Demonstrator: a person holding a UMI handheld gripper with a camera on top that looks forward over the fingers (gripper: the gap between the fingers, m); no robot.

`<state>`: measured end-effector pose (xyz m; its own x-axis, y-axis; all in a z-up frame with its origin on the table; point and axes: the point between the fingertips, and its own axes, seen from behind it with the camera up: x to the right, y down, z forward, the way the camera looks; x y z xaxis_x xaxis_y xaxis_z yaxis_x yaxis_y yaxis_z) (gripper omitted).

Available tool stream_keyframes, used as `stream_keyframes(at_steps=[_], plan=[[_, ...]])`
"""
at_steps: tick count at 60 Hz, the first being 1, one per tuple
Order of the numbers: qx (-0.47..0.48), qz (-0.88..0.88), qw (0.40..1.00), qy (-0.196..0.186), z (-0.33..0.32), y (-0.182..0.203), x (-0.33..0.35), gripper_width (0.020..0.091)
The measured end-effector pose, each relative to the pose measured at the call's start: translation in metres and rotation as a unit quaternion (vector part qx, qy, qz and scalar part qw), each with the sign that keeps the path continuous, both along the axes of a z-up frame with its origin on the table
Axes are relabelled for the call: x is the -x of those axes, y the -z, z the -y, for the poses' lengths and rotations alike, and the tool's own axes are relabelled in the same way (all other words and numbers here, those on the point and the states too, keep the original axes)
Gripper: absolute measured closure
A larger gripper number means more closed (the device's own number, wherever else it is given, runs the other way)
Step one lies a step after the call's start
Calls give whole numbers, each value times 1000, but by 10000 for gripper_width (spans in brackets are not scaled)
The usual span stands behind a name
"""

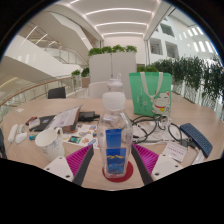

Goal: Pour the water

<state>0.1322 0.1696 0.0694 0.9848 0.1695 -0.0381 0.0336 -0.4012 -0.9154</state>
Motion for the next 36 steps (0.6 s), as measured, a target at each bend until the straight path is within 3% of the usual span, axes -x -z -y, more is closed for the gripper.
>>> stream_keyframes(at_steps=[12,36], plan=[[15,17,1000,12,80,-31,9,266],[33,12,998,61,302,-98,50,262]])
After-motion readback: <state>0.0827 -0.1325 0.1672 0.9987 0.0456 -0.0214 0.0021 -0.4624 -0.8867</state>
